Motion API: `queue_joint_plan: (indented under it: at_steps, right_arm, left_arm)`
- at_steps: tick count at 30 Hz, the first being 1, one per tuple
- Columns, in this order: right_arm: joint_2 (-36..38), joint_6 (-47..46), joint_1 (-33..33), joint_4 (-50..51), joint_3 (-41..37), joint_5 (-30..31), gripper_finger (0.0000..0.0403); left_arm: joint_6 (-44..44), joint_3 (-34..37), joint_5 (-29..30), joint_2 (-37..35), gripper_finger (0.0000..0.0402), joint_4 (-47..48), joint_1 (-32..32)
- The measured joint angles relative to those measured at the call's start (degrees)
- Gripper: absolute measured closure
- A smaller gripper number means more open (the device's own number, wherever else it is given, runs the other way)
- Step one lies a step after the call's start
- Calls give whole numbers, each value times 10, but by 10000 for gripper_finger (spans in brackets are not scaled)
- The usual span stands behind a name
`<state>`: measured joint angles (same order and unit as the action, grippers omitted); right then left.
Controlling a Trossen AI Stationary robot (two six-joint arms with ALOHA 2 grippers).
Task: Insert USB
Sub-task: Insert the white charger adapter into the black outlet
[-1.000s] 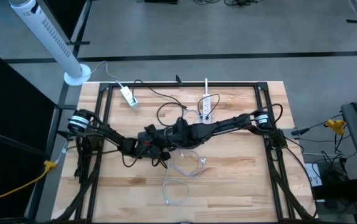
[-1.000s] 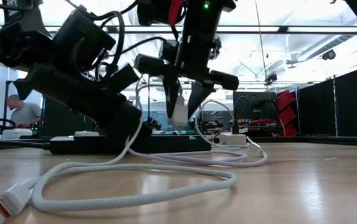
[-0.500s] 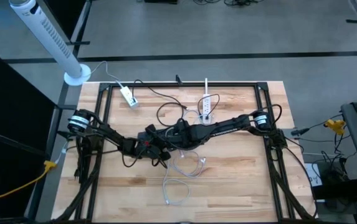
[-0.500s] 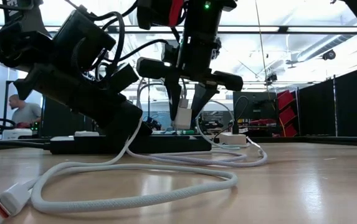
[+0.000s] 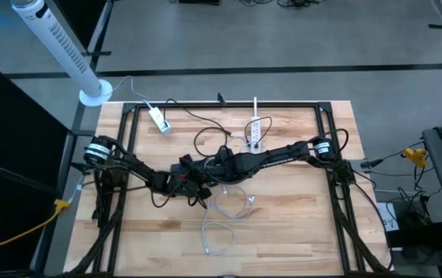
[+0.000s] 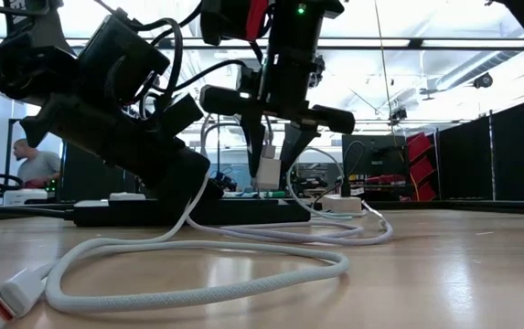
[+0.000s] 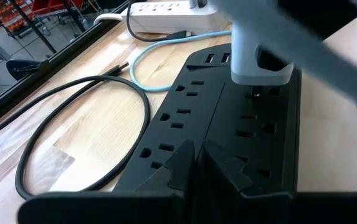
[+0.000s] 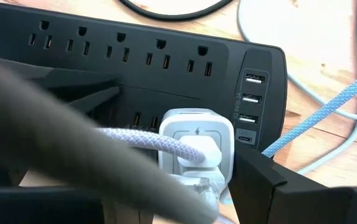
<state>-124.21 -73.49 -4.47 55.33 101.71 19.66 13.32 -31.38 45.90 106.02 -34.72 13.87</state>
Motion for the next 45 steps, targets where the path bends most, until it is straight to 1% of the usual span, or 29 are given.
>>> queue_joint_plan:
  at_steps: [10, 21, 33, 38, 45]
  right_arm:
    - [-4, 11, 3, -3, -1, 12, 262]
    - [-5, 21, 23, -10, -5, 19, 262]
    - [-5, 38, 23, -41, -33, 36, 262]
    - [-23, 38, 11, -59, -42, 53, 262]
    - [-38, 40, 11, -66, -41, 55, 262]
  left_arm:
    - [33, 0, 6, 0, 378, 1, 0]
    - [118, 0, 17, 0, 378, 0, 0]
    - [143, 0, 23, 0, 378, 2, -2]
    - [145, 0, 23, 0, 378, 2, -9]
    - [149, 0, 25, 0, 378, 0, -12]
